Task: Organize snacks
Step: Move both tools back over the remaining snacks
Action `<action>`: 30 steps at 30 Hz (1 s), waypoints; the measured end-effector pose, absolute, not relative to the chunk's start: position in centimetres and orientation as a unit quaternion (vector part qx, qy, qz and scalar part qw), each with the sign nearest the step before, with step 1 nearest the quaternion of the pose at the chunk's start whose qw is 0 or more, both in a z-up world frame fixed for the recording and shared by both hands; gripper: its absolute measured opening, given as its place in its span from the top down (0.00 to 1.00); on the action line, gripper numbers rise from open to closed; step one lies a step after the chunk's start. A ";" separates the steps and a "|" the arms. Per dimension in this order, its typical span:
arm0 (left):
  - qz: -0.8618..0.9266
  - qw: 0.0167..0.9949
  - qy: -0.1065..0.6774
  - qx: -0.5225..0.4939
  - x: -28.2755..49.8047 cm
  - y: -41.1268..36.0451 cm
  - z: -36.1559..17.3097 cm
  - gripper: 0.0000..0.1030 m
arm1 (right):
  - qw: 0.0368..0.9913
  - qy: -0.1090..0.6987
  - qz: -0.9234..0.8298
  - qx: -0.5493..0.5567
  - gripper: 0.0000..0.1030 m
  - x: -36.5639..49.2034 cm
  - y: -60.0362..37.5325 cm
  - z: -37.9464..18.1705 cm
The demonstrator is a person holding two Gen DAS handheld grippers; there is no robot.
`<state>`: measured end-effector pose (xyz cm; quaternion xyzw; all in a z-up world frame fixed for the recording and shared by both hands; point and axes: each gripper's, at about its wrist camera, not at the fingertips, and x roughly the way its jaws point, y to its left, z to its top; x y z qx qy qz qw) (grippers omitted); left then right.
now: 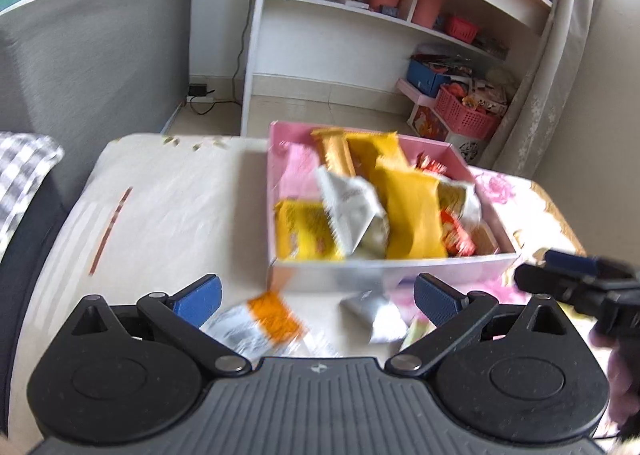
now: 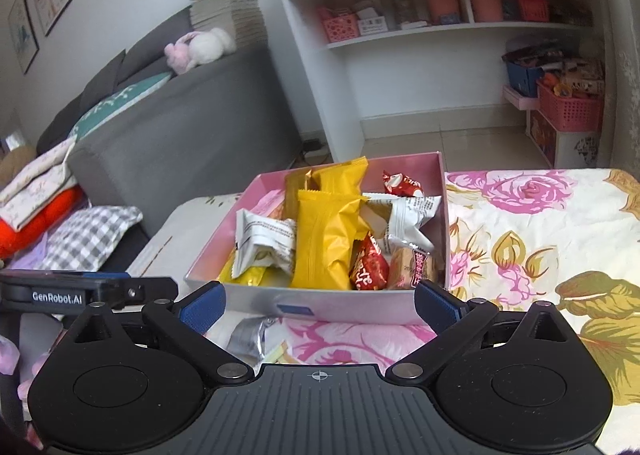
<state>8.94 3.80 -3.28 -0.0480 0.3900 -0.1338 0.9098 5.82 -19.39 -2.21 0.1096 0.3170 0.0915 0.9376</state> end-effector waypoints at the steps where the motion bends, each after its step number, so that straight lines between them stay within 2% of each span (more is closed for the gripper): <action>1: -0.131 0.910 0.391 -0.047 8.7 4.1 -3.6 0.00 | 0.939 0.316 0.092 0.100 0.01 5.6 -19.1 -2.2; 15: -0.190 0.907 0.366 0.082 6.2 6.0 -6.2 0.00 | 0.950 0.299 0.090 0.008 0.00 2.5 -16.8 -4.2; 23: -0.257 0.881 0.386 0.096 5.6 6.9 -7.9 0.01 | 0.941 0.317 0.112 -0.025 0.00 2.4 -15.7 -6.4; 30: -0.282 0.856 0.424 0.092 5.2 7.2 -8.5 0.07 | 0.926 0.346 0.137 -0.064 0.00 3.0 -14.4 -8.5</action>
